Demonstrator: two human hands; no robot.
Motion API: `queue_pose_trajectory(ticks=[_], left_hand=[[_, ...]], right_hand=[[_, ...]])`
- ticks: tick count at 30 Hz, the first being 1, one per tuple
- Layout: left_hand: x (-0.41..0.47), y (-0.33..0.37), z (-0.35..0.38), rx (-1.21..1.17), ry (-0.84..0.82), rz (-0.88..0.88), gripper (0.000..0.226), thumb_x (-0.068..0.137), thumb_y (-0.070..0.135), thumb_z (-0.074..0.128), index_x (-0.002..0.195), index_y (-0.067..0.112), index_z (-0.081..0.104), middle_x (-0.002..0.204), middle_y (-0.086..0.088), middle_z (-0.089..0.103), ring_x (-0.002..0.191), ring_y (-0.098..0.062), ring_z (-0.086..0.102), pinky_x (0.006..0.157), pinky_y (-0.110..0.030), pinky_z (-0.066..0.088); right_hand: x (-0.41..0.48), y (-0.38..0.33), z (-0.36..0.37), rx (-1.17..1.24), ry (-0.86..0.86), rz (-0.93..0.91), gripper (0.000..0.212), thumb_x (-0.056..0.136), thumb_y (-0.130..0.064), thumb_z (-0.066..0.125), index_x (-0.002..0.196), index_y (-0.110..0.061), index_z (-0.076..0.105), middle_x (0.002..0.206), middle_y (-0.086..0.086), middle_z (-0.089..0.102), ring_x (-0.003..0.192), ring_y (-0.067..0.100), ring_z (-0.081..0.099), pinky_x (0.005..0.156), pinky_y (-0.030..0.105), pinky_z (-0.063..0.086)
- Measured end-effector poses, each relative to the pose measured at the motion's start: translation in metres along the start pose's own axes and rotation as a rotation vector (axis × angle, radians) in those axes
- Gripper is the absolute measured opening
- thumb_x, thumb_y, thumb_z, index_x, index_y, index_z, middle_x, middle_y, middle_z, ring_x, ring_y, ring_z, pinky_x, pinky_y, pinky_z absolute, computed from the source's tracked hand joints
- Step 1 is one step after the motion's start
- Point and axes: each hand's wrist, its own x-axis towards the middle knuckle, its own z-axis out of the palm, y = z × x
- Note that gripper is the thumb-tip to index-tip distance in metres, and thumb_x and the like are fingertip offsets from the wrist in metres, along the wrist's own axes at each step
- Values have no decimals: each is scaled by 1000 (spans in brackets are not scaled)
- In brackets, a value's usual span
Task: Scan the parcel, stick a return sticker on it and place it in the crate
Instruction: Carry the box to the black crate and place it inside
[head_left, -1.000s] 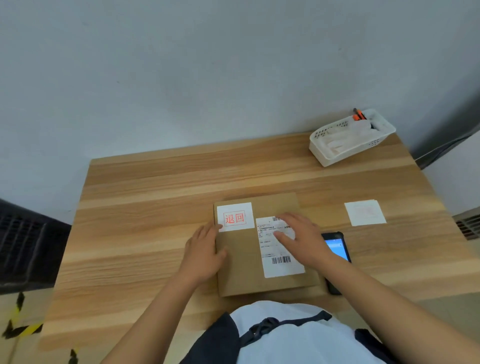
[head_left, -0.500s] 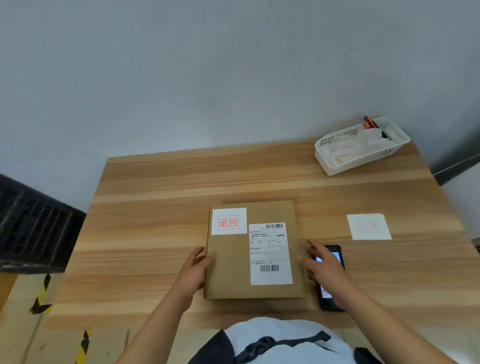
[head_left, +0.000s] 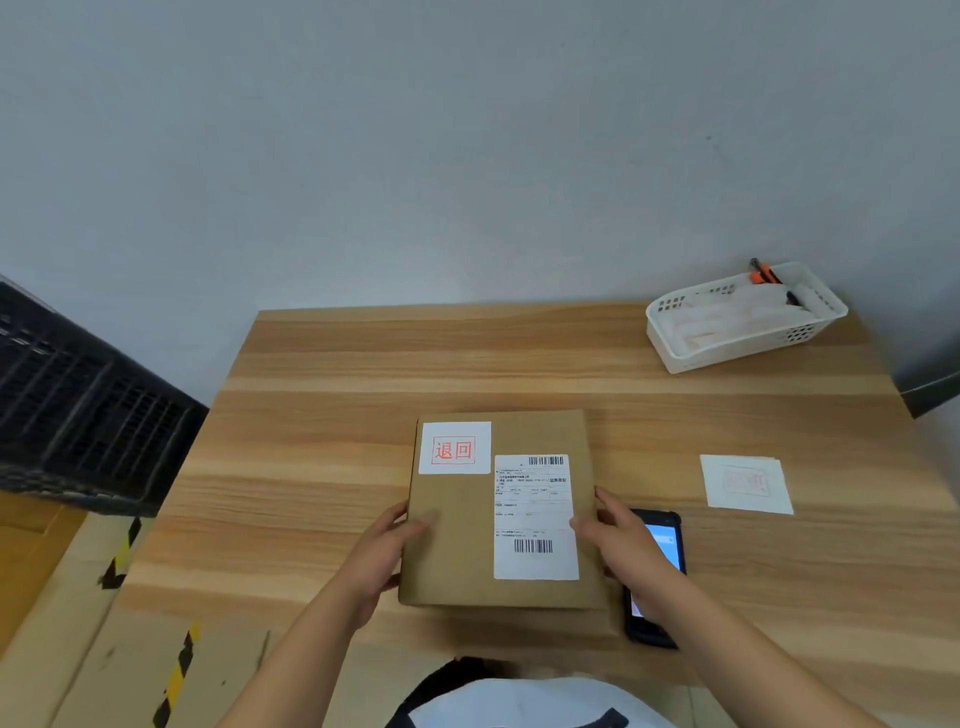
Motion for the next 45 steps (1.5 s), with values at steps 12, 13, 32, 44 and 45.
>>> queue_pose_trajectory(ticks=[12, 13, 32, 44, 45], left_hand=[[-66, -13, -3, -201, 187, 143, 49, 95, 22, 59, 140, 37, 47, 130, 15, 61, 114, -8, 58, 81, -33, 50], [-70, -14, -6, -216, 198, 154, 50, 95, 21, 59, 141, 36, 45, 131, 15, 61, 114, -7, 58, 81, -32, 50], [-146, -78, -196, -476, 284, 388, 42, 94, 22, 61, 128, 45, 54, 123, 21, 63, 105, 1, 62, 78, -27, 48], [-186, -186, -318, -722, 526, 351, 44, 94, 18, 61, 132, 38, 55, 125, 17, 65, 104, 4, 64, 84, -27, 49], [-187, -192, -325, -744, 542, 347, 43, 94, 17, 61, 131, 38, 56, 124, 17, 65, 102, 5, 65, 84, -27, 49]], right_hand=[[1, -18, 15, -16, -89, -182, 49, 89, -21, 63, 131, -46, 57, 118, -16, 73, 112, 15, 68, 103, 47, 49], [1, -20, 18, -41, -92, -197, 50, 85, -27, 64, 128, -50, 57, 118, -18, 73, 112, 14, 67, 104, 48, 48], [-100, -60, 222, -70, -106, -486, 45, 95, -4, 57, 118, -42, 63, 112, -14, 76, 94, 6, 73, 74, 30, 52], [-111, -45, 402, -332, -349, -480, 45, 97, -7, 55, 120, -45, 63, 113, -16, 75, 97, 10, 74, 71, 33, 50], [-110, -45, 414, -352, -371, -477, 43, 97, -7, 55, 118, -44, 64, 111, -17, 76, 94, 9, 74, 70, 32, 49]])
